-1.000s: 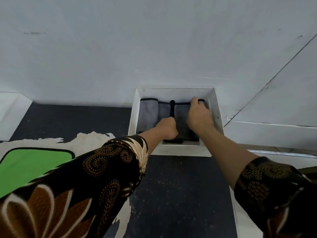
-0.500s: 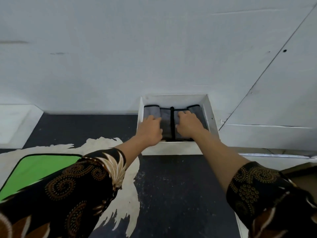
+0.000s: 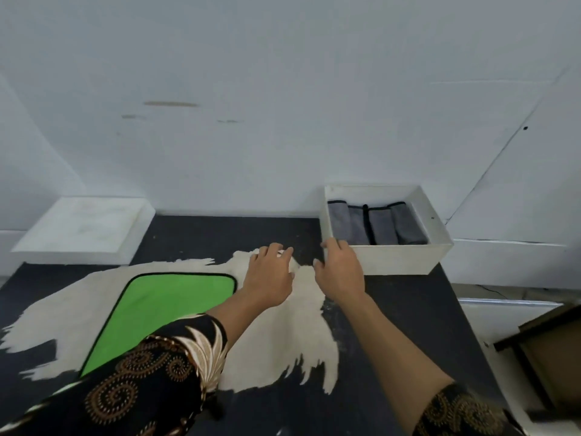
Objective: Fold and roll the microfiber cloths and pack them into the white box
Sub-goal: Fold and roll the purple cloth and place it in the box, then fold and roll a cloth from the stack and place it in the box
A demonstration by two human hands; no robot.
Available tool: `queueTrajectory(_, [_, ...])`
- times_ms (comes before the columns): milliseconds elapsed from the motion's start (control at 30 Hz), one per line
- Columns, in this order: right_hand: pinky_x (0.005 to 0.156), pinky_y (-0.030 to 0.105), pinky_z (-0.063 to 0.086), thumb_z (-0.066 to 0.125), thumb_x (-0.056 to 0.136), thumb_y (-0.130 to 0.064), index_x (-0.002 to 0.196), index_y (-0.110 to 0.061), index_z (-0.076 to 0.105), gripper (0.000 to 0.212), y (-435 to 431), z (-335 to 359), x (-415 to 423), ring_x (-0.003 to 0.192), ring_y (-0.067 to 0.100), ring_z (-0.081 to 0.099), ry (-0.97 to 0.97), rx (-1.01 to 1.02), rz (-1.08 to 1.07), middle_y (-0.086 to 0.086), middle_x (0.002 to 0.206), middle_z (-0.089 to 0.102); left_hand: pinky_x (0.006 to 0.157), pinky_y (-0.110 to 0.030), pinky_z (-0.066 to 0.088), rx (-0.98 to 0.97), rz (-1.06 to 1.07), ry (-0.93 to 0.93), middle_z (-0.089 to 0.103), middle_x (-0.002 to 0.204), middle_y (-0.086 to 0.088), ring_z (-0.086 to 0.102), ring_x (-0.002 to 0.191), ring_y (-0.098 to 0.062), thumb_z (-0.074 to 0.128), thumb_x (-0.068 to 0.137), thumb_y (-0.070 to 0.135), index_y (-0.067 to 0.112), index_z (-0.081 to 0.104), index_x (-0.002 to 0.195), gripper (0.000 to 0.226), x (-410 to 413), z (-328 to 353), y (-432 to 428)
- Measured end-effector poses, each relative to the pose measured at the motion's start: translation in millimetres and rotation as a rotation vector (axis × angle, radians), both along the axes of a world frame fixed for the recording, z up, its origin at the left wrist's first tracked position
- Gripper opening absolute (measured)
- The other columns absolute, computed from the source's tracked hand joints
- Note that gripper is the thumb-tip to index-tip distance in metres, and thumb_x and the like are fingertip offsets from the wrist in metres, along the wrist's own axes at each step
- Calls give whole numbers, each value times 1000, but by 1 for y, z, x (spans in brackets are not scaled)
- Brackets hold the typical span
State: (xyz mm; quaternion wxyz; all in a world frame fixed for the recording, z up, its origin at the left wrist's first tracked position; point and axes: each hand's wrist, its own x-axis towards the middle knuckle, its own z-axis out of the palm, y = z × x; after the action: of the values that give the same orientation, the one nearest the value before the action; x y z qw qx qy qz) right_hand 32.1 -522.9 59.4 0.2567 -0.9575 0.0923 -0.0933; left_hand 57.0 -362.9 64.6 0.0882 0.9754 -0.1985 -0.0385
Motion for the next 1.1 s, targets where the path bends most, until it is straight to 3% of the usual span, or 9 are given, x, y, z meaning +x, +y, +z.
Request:
queueTrajectory(167, [94, 35, 47, 62, 93, -32, 129, -21, 51, 39, 117, -26, -48, 115, 23, 52, 120, 37, 29, 2, 129, 52, 107, -43, 33, 41, 125, 80, 34, 151, -6, 35, 135, -30, 54, 96, 34, 19, 34, 148, 58, -45, -19, 125])
queueTrajectory(500, [97, 33, 46, 65, 90, -23, 134, -16, 50, 47, 252, -78, -103, 120, 23, 48, 298, -1, 219, 5, 132, 49, 112, -46, 32, 144, 314, 280, 29, 154, -11, 34, 138, -32, 54, 96, 26, 17, 26, 154, 64, -120, -61, 302])
queueTrajectory(833, [93, 35, 48, 63, 89, -21, 126, -15, 57, 38, 288, -102, -140, 111, 24, 52, 434, -264, 416, 6, 123, 55, 108, -45, 36, 261, 202, 322, 38, 147, -8, 42, 131, -29, 59, 94, 22, 23, 43, 145, 53, -156, -101, 348])
queueTrajectory(1100, [92, 35, 45, 60, 85, -3, 129, -15, 52, 46, 283, -111, -146, 111, 24, 47, 423, -365, 456, 6, 126, 49, 102, -40, 42, 301, 160, 250, 45, 131, -7, 47, 117, -27, 65, 79, 3, 14, 49, 132, 55, -155, -105, 353])
